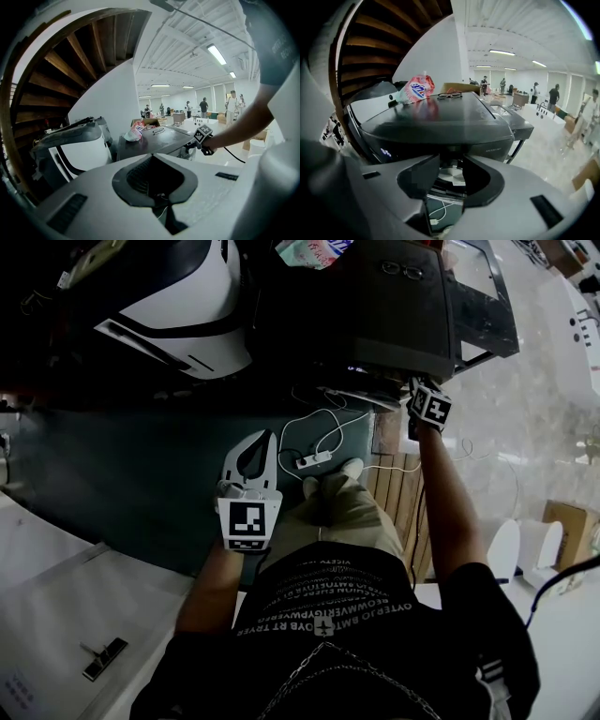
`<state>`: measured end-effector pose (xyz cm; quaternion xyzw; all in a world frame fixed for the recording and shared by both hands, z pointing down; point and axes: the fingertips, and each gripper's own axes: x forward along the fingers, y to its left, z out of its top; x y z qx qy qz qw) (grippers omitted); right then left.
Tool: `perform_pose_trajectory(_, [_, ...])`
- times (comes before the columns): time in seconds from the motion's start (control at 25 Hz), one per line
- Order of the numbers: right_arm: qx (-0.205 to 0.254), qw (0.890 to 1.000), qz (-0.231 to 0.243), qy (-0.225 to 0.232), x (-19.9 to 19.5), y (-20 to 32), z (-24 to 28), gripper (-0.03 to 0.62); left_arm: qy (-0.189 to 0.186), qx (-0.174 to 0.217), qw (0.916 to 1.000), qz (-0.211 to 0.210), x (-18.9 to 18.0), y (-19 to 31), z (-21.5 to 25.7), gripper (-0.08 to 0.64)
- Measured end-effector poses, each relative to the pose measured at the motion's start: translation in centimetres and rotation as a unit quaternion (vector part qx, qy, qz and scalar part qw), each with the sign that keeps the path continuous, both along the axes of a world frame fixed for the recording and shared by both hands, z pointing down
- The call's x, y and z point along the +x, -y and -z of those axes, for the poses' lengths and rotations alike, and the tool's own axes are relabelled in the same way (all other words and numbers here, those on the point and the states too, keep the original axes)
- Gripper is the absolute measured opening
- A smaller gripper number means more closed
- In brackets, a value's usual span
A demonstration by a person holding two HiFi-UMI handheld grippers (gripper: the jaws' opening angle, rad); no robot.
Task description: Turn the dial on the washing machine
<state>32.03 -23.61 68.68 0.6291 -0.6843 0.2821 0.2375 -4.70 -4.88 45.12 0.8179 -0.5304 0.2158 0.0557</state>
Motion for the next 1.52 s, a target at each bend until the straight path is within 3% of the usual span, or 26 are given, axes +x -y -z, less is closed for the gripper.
perform_pose_trajectory(0.12, [-0.018,1.0,0.007,-0.011,0.1,-0.6,-0.2,0.152,-0.003,0.0,1.0,-0.001,0.0,-0.1,0.1,0.005])
perform_pose_trajectory(0.24, [-0.036,0.995,0.046,-0.079,-0.1,-0.9,-0.4,0.253,-0.003,0.0,1.0,-0.002,0.0,-0.2,0.2,0.005])
perform_pose_trajectory(0.32, [-0.044,0.991,0.062,-0.111,-0.4,-1.1,-0.7,0.234,0.0,0.0,1.0,-0.003,-0.3,-0.3,0.3,0.005])
perform_pose_trajectory(0.4, [-0.045,0.991,0.063,-0.109,-0.6,-1.0,-0.7,0.227,0.002,0.0,1.0,-0.002,-0.5,-0.3,0.4,0.005])
perform_pose_trajectory(0.52, [-0.038,0.996,0.045,-0.064,-0.1,-0.7,-0.5,0.227,0.001,0.004,1.0,-0.001,-0.4,-0.3,0.6,0.005])
perform_pose_trajectory(0.68, [-0.016,0.997,0.043,0.059,-0.2,-0.2,-0.6,0.227,-0.001,0.006,1.0,-0.007,0.4,-0.1,0.7,0.005])
perform_pose_trajectory(0.76, [-0.024,0.995,0.039,0.093,0.1,-0.6,-0.8,0.23,0.0,0.007,0.9999,-0.014,0.9,0.0,0.7,0.005])
perform_pose_trajectory(0.84, [-0.028,0.997,0.043,0.06,0.4,-1.0,-0.4,0.236,0.003,0.008,0.9997,-0.021,1.2,0.2,0.8,0.005])
perform_pose_trajectory(1.0, [-0.024,0.995,0.063,-0.069,0.5,-0.6,0.1,0.246,0.004,0.01,0.9997,-0.023,1.4,0.8,1.1,0.005])
perform_pose_trajectory(1.16, [-0.044,0.991,0.058,-0.114,0.0,-0.5,0.5,0.253,0.006,0.009,0.9997,-0.024,1.5,1.3,1.0,0.005])
perform_pose_trajectory(1.32, [-0.078,0.992,0.041,-0.092,-0.5,-1.0,-0.9,0.227,0.011,0.004,0.9997,-0.02,0.8,1.1,0.5,0.005])
perform_pose_trajectory(1.4, [-0.064,0.994,0.024,-0.082,0.1,-0.6,-0.9,0.236,0.012,0.003,0.9998,-0.015,0.2,1.2,0.5,0.005])
perform_pose_trajectory(1.52, [-0.045,0.999,0.0,0.009,0.3,-0.2,-0.8,0.238,0.015,0.002,0.9998,-0.009,-0.7,1.3,0.4,0.005])
